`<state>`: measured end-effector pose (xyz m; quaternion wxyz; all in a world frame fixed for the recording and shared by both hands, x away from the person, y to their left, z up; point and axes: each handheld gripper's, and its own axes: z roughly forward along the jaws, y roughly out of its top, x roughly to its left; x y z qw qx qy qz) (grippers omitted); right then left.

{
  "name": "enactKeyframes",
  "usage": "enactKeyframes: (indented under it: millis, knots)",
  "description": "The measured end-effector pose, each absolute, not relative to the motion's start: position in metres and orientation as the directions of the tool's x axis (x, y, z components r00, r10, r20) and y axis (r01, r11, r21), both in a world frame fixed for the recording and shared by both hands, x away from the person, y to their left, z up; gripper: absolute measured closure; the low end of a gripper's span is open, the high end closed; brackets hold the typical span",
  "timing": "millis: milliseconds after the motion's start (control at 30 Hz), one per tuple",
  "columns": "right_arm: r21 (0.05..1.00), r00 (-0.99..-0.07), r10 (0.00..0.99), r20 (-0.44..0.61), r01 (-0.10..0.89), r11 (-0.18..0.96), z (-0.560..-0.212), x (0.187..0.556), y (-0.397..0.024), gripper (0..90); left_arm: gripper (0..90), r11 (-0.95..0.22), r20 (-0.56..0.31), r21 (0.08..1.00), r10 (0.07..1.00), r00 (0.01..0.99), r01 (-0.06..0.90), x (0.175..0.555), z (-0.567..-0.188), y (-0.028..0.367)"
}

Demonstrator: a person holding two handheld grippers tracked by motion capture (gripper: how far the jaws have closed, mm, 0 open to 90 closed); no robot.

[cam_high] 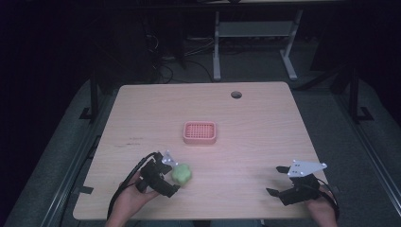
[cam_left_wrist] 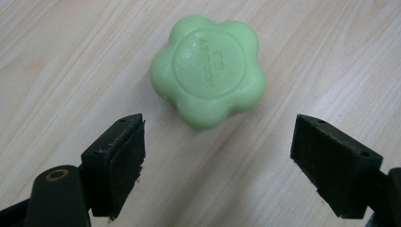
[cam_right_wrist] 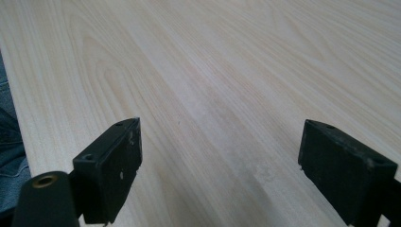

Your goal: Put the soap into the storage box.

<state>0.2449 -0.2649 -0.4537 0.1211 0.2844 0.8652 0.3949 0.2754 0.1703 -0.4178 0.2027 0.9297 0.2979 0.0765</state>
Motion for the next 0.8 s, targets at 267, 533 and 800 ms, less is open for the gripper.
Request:
enactKeyframes:
  millis: [267,533,800]
  knots:
    - [0.754,-0.809,0.588,0.017,0.396,0.523,-0.454,0.245,-0.265,13.8,18.6,-0.746,0.031,0.415,0.583,0.812,0.52,0.28,-0.416,0.163]
    - [0.755,-0.808,0.588,0.017,0.396,0.523,-0.453,0.245,-0.265,13.8,18.6,-0.75,0.03,0.403,0.583,0.812,0.524,0.286,-0.417,0.154]
    - [0.757,-0.81,0.586,0.014,0.392,0.523,-0.453,0.245,-0.266,13.8,18.1,-0.75,0.029,0.388,0.591,0.806,0.536,0.292,-0.42,0.147]
